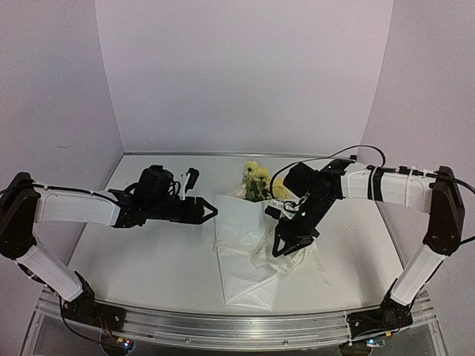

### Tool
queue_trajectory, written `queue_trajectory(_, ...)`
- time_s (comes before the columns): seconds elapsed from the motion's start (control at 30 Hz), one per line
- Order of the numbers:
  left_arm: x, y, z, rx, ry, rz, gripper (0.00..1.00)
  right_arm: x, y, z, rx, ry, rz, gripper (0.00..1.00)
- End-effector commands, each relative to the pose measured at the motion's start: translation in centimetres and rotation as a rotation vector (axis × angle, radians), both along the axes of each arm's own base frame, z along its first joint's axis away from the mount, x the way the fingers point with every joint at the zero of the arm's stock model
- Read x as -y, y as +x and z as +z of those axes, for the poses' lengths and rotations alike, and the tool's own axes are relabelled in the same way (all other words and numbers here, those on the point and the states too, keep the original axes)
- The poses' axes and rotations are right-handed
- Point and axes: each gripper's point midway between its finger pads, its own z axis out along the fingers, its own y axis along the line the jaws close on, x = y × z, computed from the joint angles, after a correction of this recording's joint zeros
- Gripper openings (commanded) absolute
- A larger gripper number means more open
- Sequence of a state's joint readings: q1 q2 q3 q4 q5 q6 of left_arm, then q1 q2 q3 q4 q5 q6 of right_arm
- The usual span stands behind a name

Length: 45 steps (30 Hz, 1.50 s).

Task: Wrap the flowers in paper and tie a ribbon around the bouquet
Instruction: Place the right side of the ribbon on the folded bouquet, then cross the ribbon over the folded bouquet.

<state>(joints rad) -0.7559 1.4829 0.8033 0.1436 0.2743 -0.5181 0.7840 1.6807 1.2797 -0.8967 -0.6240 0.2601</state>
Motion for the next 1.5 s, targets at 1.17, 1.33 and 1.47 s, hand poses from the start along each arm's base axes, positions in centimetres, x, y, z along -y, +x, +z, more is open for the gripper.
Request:
queue_trajectory(1.17, 1.9, -1.1, -0.2, 0.069, 0.195, -0.137, 0.59, -0.3, 10.0, -7.1, 0.27, -0.454, -0.52, 0.3)
queue_trajectory(1.33, 4.4, -2.3, -1.4, 0.174, 0.347, -0.245, 0.54, -0.5, 9.8, -5.5, 0.286, -0.408, -0.486, 0.0)
queue_trajectory(1.47, 5.2, -2.5, -2.3, 0.267, 0.405, -0.32, 0.48, -0.5, 9.1, -3.7, 0.303, -0.351, -0.425, 0.0)
